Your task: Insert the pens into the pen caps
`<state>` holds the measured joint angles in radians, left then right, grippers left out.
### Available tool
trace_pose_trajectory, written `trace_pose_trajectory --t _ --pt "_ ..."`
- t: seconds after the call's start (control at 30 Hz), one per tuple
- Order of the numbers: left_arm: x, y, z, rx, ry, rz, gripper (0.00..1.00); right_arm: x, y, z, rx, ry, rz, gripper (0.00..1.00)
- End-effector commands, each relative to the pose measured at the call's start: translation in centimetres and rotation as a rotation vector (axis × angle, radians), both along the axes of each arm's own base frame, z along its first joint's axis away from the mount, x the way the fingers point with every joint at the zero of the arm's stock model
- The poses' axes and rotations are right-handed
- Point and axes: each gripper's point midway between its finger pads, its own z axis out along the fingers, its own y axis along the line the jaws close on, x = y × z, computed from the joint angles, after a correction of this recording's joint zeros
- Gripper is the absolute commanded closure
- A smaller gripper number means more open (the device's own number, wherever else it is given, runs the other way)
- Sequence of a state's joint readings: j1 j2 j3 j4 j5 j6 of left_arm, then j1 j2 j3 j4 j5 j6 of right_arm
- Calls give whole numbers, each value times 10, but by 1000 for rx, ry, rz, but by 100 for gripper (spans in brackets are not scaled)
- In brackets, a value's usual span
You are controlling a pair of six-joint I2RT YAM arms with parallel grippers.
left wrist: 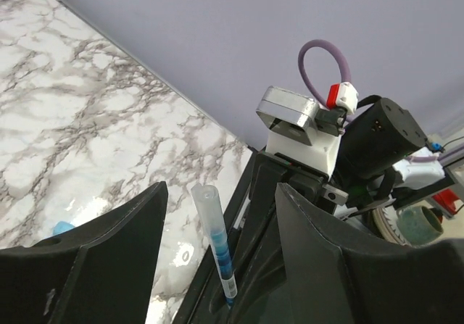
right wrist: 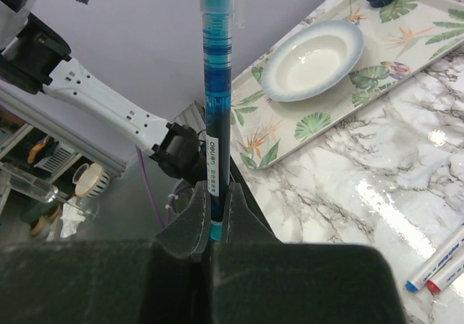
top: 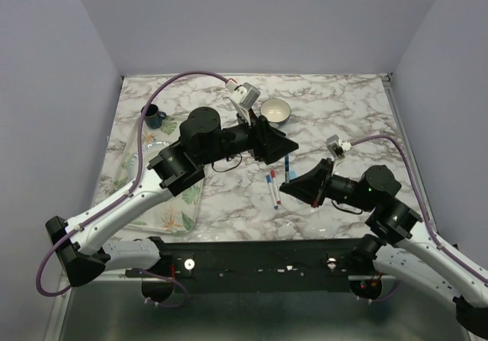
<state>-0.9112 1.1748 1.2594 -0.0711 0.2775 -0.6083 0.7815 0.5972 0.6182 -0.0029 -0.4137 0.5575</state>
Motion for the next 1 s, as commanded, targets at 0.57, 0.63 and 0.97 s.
trace_pose_trajectory --t 0.57,0.63,0.97 --pt "20 12 -2 77 -11 121 38 0 5 2 -15 18 26 99" --pt "20 12 -2 76 -13 125 39 1 5 3 -12 15 23 99" --pt "15 3 -9 86 23 72 75 -1 5 3 -15 20 29 99"
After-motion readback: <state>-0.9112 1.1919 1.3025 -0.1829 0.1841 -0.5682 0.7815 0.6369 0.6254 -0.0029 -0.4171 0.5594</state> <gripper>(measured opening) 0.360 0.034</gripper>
